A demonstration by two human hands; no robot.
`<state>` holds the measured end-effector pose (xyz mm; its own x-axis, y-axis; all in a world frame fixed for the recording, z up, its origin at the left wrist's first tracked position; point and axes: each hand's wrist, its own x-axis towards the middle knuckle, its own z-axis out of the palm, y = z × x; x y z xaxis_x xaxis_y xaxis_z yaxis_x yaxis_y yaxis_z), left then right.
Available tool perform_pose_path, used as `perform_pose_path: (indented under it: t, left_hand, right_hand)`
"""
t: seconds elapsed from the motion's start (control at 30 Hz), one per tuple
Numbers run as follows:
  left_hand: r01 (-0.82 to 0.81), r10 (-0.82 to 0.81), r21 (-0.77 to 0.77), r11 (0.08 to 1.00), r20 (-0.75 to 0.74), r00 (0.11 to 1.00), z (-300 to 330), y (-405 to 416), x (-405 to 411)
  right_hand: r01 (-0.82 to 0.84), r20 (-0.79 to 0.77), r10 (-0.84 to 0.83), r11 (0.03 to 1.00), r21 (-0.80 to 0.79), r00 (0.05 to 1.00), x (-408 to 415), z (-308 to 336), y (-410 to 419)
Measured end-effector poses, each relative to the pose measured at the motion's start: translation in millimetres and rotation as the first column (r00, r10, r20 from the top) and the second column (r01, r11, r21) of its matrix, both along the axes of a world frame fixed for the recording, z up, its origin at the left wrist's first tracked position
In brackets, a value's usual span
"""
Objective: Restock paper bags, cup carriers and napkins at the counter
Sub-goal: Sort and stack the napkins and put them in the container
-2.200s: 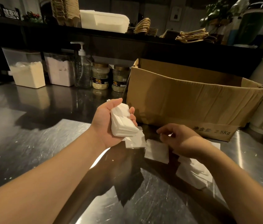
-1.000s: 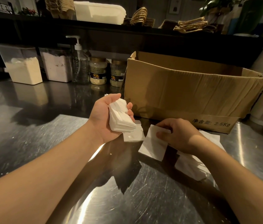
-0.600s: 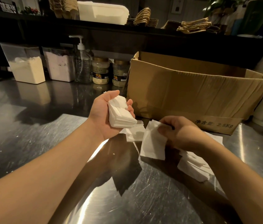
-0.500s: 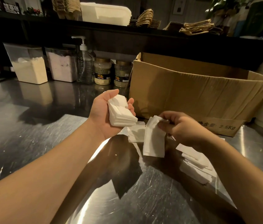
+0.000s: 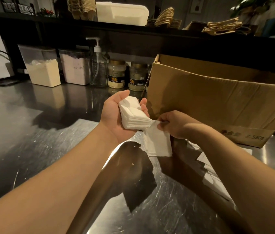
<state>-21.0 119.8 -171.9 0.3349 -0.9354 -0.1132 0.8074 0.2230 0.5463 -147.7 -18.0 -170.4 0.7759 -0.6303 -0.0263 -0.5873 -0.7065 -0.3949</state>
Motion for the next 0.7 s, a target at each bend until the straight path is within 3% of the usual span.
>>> perform_pose_path:
  t: [0.3,0.43,0.57,0.7]
  left_hand:
    - [0.010,-0.010,0.004,1.000,-0.005,1.000,-3.8,-2.1,0.7]
    - [-0.002,0.002,0.004,1.000,-0.003,1.000,-2.6,-1.5,-0.9]
    - [0.017,-0.017,0.006,1.000,-0.005,1.000,-3.3,-2.0,-1.0]
    - [0.041,-0.041,0.019,0.999,0.030,0.999,-3.1,-0.9,-3.2]
  right_hand:
    - [0.013,0.014,-0.012,0.991,-0.133,1.000,10.7,-16.2,1.1]
    - [-0.028,-0.095,0.003,0.964,-0.264,0.996,11.4,-23.9,5.2]
    - [-0.112,-0.155,0.087,0.981,-0.157,0.984,9.9,-22.1,5.0]
    - [-0.066,-0.206,0.054,0.996,-0.052,0.977,11.2,-15.8,3.4]
